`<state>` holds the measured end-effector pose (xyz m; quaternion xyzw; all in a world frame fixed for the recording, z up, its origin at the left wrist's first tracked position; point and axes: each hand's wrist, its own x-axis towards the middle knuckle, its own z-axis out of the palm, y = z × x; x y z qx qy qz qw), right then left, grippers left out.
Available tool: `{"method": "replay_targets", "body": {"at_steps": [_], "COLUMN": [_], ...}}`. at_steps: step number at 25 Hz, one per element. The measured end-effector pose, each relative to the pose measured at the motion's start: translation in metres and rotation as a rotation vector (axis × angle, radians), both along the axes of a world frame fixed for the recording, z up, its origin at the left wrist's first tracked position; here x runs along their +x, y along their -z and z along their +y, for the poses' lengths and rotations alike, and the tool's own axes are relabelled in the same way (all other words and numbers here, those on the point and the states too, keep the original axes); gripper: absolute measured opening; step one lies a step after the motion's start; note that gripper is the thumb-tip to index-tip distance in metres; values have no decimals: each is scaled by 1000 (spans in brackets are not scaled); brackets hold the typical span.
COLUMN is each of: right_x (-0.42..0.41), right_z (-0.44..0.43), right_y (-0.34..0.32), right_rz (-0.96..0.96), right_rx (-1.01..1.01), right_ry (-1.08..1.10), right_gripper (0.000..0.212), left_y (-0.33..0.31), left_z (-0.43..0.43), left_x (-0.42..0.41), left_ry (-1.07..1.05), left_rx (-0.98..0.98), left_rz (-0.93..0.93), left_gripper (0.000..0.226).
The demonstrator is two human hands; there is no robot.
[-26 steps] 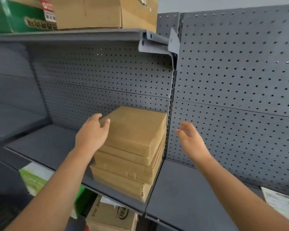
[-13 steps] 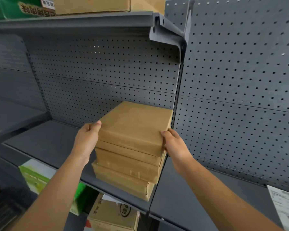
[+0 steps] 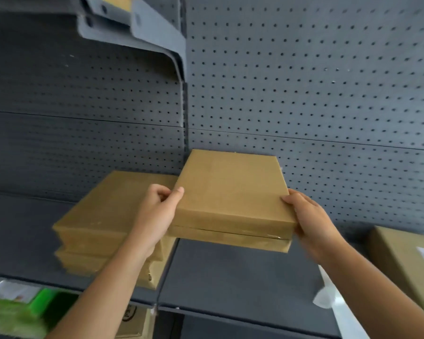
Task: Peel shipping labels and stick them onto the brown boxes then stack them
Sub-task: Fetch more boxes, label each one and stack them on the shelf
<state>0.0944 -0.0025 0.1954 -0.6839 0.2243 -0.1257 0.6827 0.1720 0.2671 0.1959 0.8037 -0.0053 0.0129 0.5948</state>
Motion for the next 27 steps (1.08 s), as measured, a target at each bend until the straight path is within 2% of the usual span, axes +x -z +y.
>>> {"method": "replay_targets", "body": {"at_steps": [5,7,11,17,27], "right_x": [-39,-48,-55,-51,-52], "right_z": [-57,-69,-80,-77,-74], "right_y": [22,34,61,110,154], "right_rz": [20,43,93,162,237], "right_rx": [35,43,59,104,108], "right_ry": [92,96,91,70,30], "right_gripper": [26,27,28,29,37], "left_y": [36,51,81,122,139], "left_z": [-62,-76,-89,-85,-78], "left_x": [-8,-11,-18,-25,-33], "left_ry": [196,227,227,204,187], "left_rx": [49,57,107,195,320], "left_rz": [66,86,131,207,203], "left_gripper": [30,38,35,48,49]}}
